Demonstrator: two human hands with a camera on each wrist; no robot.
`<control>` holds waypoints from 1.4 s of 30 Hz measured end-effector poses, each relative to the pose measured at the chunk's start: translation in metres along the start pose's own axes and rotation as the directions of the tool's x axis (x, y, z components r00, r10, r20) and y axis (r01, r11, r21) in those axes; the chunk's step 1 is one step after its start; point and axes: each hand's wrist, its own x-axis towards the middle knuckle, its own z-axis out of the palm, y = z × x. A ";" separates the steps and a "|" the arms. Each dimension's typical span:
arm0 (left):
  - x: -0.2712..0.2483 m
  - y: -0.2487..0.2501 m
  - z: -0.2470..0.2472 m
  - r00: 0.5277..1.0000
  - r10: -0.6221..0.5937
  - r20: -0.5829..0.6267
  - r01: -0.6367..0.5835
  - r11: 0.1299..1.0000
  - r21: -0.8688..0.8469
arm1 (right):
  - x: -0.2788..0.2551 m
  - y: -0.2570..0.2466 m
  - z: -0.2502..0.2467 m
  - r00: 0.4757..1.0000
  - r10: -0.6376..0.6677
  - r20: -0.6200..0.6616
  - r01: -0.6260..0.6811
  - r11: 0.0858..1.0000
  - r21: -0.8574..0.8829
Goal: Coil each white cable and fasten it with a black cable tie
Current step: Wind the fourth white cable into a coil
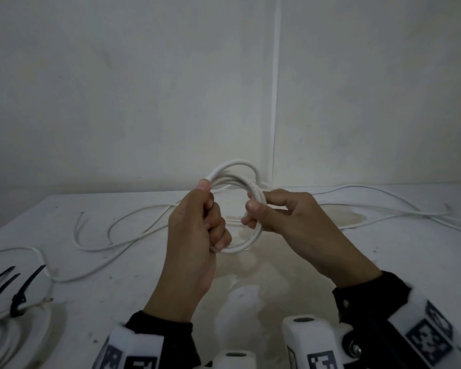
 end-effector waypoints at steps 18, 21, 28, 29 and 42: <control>0.002 0.000 -0.003 0.999 0.050 0.014 -0.051 0.992 0.119 | -0.006 -0.010 0.001 0.978 0.003 0.210 -0.058 0.966 0.254; 0.001 0.000 -0.002 0.997 0.078 0.003 -0.078 0.987 0.139 | -0.007 -0.010 -0.001 0.990 0.008 0.143 -0.021 0.996 0.085; 0.006 0.007 -0.009 0.985 0.129 -0.114 -0.118 0.988 0.096 | -0.004 -0.007 -0.004 0.998 -0.036 -0.059 0.018 0.961 -0.277; 0.006 0.006 -0.008 0.984 0.143 -0.110 -0.131 0.985 0.112 | -0.005 -0.010 -0.001 0.999 -0.019 -0.038 0.010 0.977 -0.212; -0.004 -0.007 0.000 0.964 0.253 -0.078 -0.222 0.932 0.286 | -0.009 -0.015 -0.002 0.993 0.007 0.115 0.028 0.954 -0.298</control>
